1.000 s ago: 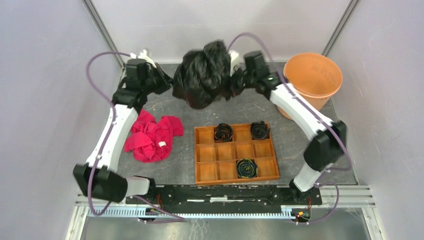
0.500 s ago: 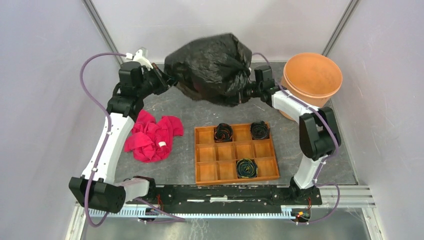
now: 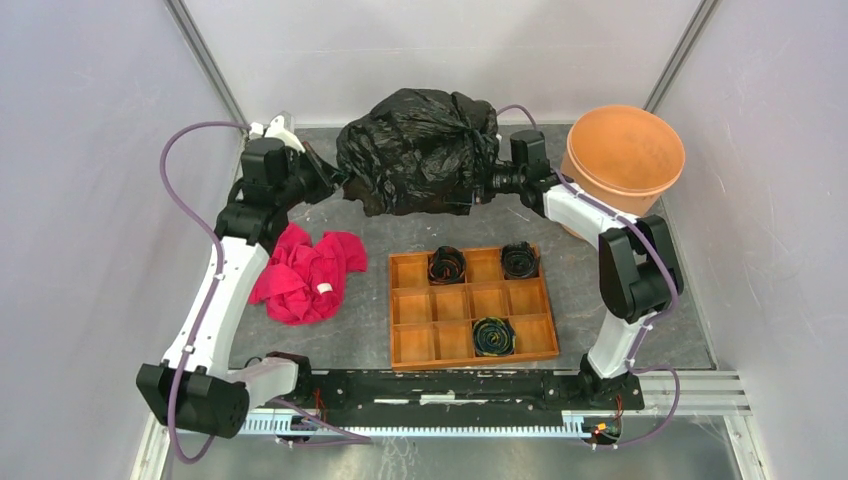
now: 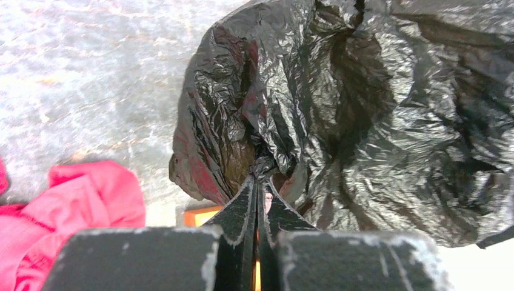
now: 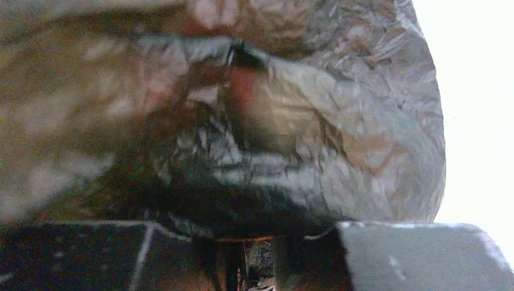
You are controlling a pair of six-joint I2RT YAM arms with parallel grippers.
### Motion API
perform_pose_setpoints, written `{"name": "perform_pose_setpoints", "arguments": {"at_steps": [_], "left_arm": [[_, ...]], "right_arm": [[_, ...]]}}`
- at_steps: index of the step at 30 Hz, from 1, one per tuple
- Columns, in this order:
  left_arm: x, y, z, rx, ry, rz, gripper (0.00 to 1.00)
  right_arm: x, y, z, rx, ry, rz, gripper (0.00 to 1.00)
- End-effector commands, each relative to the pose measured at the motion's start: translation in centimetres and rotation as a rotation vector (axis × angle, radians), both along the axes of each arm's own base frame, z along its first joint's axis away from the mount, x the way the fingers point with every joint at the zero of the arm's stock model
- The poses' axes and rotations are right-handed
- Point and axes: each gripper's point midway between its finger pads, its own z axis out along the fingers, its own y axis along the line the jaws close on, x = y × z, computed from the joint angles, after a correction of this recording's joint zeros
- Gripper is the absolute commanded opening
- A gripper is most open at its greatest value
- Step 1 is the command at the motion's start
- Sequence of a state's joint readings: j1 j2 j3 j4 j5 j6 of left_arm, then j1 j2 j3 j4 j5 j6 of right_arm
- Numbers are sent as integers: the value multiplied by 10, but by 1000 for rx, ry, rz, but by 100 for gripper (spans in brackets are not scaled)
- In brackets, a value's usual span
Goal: Put the trash bags into the trash bin
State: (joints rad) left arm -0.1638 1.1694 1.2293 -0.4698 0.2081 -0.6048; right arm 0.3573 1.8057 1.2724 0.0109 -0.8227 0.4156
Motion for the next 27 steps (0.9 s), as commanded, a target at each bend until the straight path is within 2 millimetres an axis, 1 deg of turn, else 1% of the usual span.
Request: {"name": "perform_pose_setpoints", "arguments": {"at_steps": [1, 2, 4, 6, 8, 11, 14, 17, 19, 21, 23, 24, 25, 27], "left_arm": [[-11, 16, -8, 19, -13, 84, 2], [-13, 16, -11, 5, -10, 90, 2], [-16, 12, -15, -33, -4, 90, 2], [-17, 8, -16, -68, -5, 81, 2], [-16, 5, -16, -75, -2, 66, 2], [-13, 1, -13, -71, -2, 42, 2], [-11, -2, -5, -76, -14, 22, 2], [-12, -6, 7, -84, -39, -8, 2], [-15, -11, 20, -92, -66, -45, 2], [-18, -18, 35, -100, -105, -93, 2], [-21, -23, 51, -103, -154, -139, 2], [-21, -26, 60, -105, -179, -158, 2], [-23, -28, 67, -107, -205, -182, 2], [-25, -34, 77, -111, -237, -225, 2]], "right_arm": [[9, -7, 30, 76, -53, -58, 34], [10, -9, 31, 73, -60, -67, 36], [13, -18, 35, 72, -77, -107, 44], [12, -26, 41, 102, -84, -141, 50], [10, -32, 47, 125, -102, -162, 51], [6, -37, 51, 116, -127, -182, 50], [3, -44, 51, 67, -169, -192, 51], [3, -57, 49, -35, -258, -220, 57], [0, -65, 52, -101, -344, -225, 62], [-7, -67, 57, -171, -445, -209, 67], [-19, -56, 66, -234, -561, -161, 73], [-27, -47, 70, -266, -631, -122, 75], [-34, -36, 75, -294, -698, -85, 75], [-44, -23, 80, -373, -788, -51, 75]]}}
